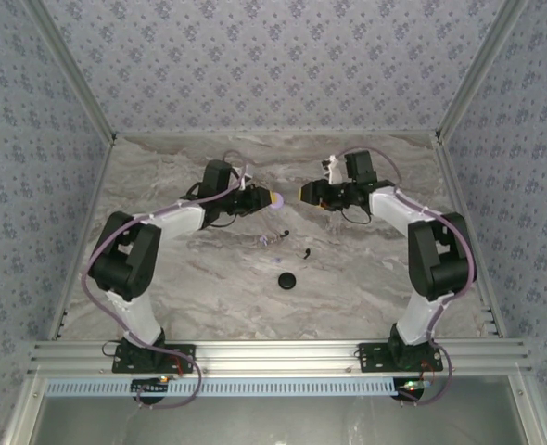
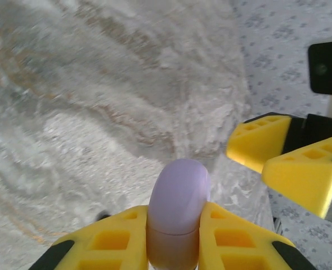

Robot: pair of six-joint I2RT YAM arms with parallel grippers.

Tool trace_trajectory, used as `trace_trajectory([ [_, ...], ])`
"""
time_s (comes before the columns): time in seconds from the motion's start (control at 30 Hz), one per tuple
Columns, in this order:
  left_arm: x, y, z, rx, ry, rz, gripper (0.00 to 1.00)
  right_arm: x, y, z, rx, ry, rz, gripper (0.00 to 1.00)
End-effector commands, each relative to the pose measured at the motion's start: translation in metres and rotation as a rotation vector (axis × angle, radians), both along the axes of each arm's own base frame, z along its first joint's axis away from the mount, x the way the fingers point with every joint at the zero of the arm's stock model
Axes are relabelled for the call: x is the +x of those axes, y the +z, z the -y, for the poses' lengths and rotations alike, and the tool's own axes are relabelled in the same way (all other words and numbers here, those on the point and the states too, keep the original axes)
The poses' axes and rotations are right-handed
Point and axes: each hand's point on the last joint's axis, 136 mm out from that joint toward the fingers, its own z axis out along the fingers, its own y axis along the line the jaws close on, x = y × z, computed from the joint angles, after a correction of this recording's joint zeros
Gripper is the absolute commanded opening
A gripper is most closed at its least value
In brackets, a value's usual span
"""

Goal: Insert the wireless bluetooth earbuds into the charging case

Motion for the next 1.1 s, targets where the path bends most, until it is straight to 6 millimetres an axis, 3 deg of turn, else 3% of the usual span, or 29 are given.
trace_trajectory([
  [0.0,-0.007,0.045,0.005,-0.074,-0.074,0.169,0.19,-0.013,0.04,-0.008,0.084,0.108,0.154,0.53],
  [0.17,-0.022,0.077,0.006,-0.13,-0.124,0.288,0.19,-0.029,0.075,-0.013,0.149,0.191,0.254,0.62],
  [0.37,-0.042,0.103,0.01,-0.167,-0.202,0.375,0.18,-0.044,0.101,-0.02,0.221,0.275,0.315,0.65],
  [0.73,-0.061,0.121,0.02,-0.173,-0.27,0.438,0.19,-0.061,0.11,-0.032,0.252,0.367,0.331,0.65],
  [1.07,-0.065,0.121,0.023,-0.172,-0.287,0.439,0.18,-0.064,0.109,-0.036,0.256,0.392,0.325,0.51],
])
